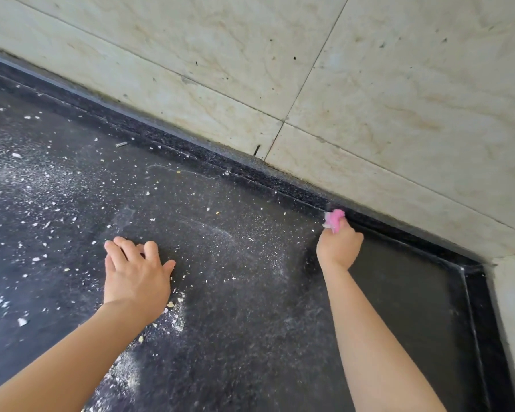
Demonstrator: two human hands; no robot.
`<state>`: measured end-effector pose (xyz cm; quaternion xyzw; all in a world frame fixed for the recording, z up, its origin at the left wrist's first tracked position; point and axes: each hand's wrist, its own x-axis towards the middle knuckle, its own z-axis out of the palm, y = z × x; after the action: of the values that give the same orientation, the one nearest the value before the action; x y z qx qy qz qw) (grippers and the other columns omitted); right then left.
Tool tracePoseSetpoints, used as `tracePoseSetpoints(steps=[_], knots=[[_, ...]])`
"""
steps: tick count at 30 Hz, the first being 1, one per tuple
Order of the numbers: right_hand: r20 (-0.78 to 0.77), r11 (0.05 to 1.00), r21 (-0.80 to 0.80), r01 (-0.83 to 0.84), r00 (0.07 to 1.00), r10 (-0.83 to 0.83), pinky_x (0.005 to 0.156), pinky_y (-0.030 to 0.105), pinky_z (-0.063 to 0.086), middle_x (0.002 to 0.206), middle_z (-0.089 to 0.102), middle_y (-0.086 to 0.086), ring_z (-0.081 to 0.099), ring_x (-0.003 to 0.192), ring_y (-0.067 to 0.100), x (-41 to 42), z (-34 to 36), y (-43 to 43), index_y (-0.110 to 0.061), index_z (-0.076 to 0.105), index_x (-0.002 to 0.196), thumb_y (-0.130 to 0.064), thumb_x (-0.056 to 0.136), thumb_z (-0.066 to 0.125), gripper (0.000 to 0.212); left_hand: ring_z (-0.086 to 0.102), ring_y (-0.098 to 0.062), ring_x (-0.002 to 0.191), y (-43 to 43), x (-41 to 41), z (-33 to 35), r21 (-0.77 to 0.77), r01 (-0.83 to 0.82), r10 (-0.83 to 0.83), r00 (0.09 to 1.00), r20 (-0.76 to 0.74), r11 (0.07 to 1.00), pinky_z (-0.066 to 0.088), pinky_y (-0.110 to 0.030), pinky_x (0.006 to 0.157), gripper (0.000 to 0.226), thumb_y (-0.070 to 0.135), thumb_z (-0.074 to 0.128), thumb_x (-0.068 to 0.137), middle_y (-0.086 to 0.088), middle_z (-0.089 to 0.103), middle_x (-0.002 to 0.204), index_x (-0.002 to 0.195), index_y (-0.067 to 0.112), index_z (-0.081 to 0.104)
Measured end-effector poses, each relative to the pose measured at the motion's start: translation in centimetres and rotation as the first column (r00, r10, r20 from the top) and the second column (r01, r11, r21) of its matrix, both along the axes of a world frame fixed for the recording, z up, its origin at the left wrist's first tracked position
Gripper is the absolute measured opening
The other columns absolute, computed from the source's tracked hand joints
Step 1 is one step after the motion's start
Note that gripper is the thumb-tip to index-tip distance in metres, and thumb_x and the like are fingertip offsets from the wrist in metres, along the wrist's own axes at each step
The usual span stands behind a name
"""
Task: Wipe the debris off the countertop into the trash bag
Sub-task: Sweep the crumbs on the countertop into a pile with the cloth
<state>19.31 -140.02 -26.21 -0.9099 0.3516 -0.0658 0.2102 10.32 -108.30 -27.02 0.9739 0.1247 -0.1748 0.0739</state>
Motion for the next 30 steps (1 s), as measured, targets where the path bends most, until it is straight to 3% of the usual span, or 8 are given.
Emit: tracePoseSetpoints(steps=[4,10,14,16,19,22,25,30], knots=[[-0.002,0.983,0.126,-0.136,0.99,0.138,0.059,0.026,0.042,0.063,0.065,-0.004,0.058,0.067,0.021,-0.9,2.2,-1.9,-0.021,0.07,0.08,-0.002,0.081,0.042,0.033,0.016,-0.056,0.133,-0.2,0.0,0.8,-0.015,-0.011,0.011,1.0,-0.008,1.0,0.023,-0.05,0.11,0.057,0.045,0.026,0.098,-0.043,0.02,0.141,0.126,-0.003,0.035],[0.019,0.994,0.002,0.113,0.993,-0.113,0.073,0.037,0.045,0.097,0.07,0.017,0.057,0.099,0.039,1.2,0.7,-0.3,-0.004,0.07,0.101,-0.009,0.092,0.047,0.025,0.019,-0.058,0.131,-0.2,0.0,0.0,0.0,0.01,-0.01,1.0,0.006,1.0,0.025,-0.053,0.108,0.056,0.043,0.035,0.097,-0.046,0.025,0.139,0.122,-0.006,0.042],[0.083,0.98,-0.017,-0.199,0.976,0.199,0.061,0.03,0.036,0.089,0.073,0.006,0.06,0.086,0.03,2.2,-0.2,6.0,-0.013,0.073,0.098,-0.007,0.089,0.047,0.028,0.013,-0.055,0.135,-0.4,0.1,0.3,0.028,0.009,-0.009,1.0,-0.015,1.0,0.021,-0.05,0.111,0.058,0.046,0.024,0.098,-0.042,0.018,0.144,0.129,-0.003,0.033],[0.071,0.901,0.059,-0.429,0.902,0.425,0.055,0.027,0.036,0.069,0.068,-0.004,0.062,0.067,0.016,1.9,0.2,7.7,-0.018,0.071,0.079,-0.004,0.083,0.045,0.031,0.012,-0.055,0.136,-0.4,0.1,0.5,0.052,0.022,-0.02,0.999,-0.031,0.998,0.019,-0.049,0.112,0.058,0.046,0.022,0.099,-0.041,0.016,0.145,0.129,-0.002,0.031],[0.076,0.889,0.168,-0.426,0.905,0.419,0.05,0.018,0.035,0.046,0.056,-0.012,0.053,0.049,0.001,2.0,2.1,6.7,-0.025,0.059,0.056,-0.006,0.082,0.041,0.037,0.011,-0.054,0.136,-0.4,0.1,0.9,0.079,0.04,-0.035,0.998,-0.055,0.996,0.02,-0.048,0.113,0.058,0.047,0.019,0.099,-0.04,0.015,0.145,0.129,-0.001,0.03],[0.097,0.965,-0.001,-0.261,0.961,0.26,0.061,0.03,0.045,0.07,0.071,0.0,0.063,0.078,0.027,2.4,1.6,3.9,-0.018,0.07,0.07,-0.012,0.078,0.037,0.034,0.011,-0.054,0.137,-0.4,0.1,0.9,0.089,0.04,-0.034,0.997,-0.062,0.995,0.019,-0.048,0.113,0.06,0.047,0.017,0.099,-0.039,0.014,0.146,0.133,-0.001,0.028],[0.072,0.99,-0.009,-0.141,0.987,0.141,0.065,0.03,0.033,0.091,0.072,0.01,0.056,0.093,0.035,3.0,0.4,5.6,-0.009,0.071,0.091,-0.005,0.088,0.047,0.025,0.011,-0.054,0.137,-0.5,0.2,0.8,0.061,0.031,-0.029,0.999,-0.034,0.998,0.019,-0.049,0.113,0.062,0.046,0.02,0.099,-0.041,0.015,0.146,0.135,-0.004,0.029],[0.079,0.847,0.128,-0.516,0.856,0.51,0.059,0.026,0.029,0.084,0.063,0.011,0.044,0.066,0.018,3.2,0.0,11.3,-0.014,0.07,0.098,-0.003,0.087,0.05,0.025,0.009,-0.053,0.138,-0.5,0.1,1.0,0.094,0.033,-0.027,0.997,-0.07,0.995,0.018,-0.048,0.113,0.06,0.045,0.016,0.099,-0.04,0.012,0.147,0.135,-0.002,0.025]])
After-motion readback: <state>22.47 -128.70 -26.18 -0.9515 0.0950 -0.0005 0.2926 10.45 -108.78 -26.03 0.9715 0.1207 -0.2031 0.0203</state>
